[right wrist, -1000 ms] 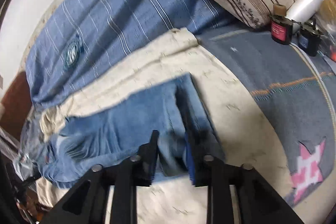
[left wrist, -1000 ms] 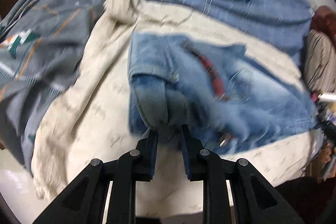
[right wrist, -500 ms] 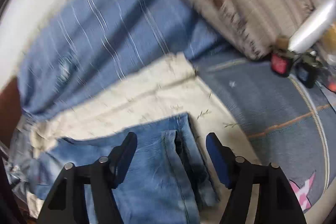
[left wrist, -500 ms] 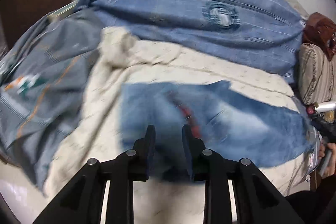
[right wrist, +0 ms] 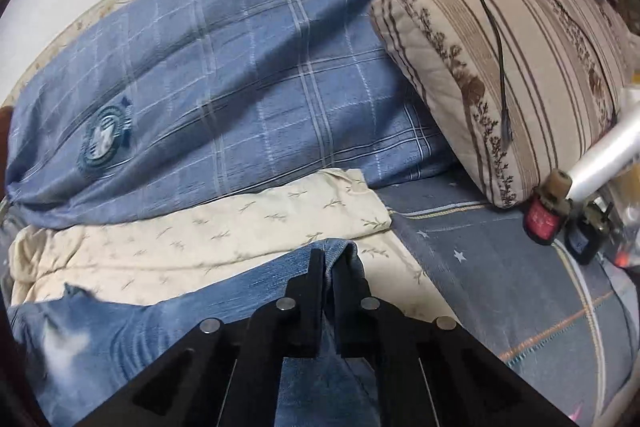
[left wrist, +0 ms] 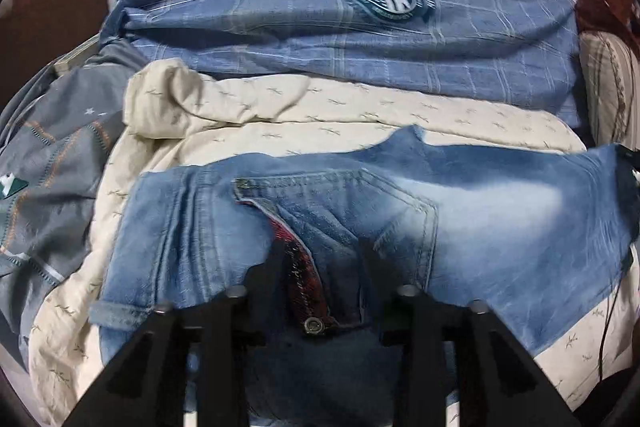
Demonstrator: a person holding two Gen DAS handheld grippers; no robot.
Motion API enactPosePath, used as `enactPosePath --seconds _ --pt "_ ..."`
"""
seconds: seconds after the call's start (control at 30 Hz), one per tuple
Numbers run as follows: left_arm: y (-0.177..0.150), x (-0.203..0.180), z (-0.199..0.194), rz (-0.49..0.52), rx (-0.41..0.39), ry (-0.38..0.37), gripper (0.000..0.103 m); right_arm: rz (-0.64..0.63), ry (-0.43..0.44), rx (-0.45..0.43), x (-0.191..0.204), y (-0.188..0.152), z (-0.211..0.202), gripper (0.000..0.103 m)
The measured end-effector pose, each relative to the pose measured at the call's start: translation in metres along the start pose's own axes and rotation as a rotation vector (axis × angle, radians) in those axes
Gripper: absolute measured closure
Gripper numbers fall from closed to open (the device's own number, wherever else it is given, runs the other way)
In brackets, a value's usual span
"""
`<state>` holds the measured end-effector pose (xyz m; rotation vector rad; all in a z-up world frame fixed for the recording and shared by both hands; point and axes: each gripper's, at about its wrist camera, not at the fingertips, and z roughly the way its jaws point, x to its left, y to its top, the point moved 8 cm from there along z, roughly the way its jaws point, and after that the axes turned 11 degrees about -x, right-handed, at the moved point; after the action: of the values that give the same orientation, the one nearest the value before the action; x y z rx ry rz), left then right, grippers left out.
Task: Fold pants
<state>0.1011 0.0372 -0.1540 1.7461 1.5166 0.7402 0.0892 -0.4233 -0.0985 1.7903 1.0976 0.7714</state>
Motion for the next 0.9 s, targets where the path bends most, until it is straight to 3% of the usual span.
enactPosePath --seconds 0.13,0.27,0.33,0.43,0.53,0.67,0.73,0.9 --pt "-0.011 -0.01 0.005 0.106 0.018 0.023 0.053 0.152 0.019 0.213 -0.027 -0.043 0.037 0.096" --pt "-0.014 -0.008 0.003 0.112 0.024 0.005 0.053 0.191 0.059 0.116 -0.038 -0.022 0.003 0.093" --pt "-0.016 -0.008 0.003 0.119 0.031 -0.004 0.053 0.201 0.01 0.026 -0.054 -0.012 -0.03 0.093" --pt "-0.02 -0.012 0.003 0.16 0.031 0.007 0.052 0.217 0.063 0.014 -0.058 -0.016 -0.057 0.093" --pt "-0.023 -0.016 0.001 0.188 0.029 0.007 0.05 0.233 0.158 0.106 -0.043 -0.042 -0.066 0.093" --pt "-0.026 -0.016 -0.003 0.173 0.033 -0.015 0.05 0.086 0.149 0.24 -0.015 -0.078 -0.063 0.093" --pt "-0.031 -0.016 -0.004 0.179 0.045 -0.034 0.049 0.068 0.132 0.388 -0.013 -0.114 -0.058 0.092" --pt "-0.046 -0.014 -0.011 0.238 0.056 -0.054 0.049 0.095 0.126 0.379 -0.018 -0.124 -0.078 0.092"
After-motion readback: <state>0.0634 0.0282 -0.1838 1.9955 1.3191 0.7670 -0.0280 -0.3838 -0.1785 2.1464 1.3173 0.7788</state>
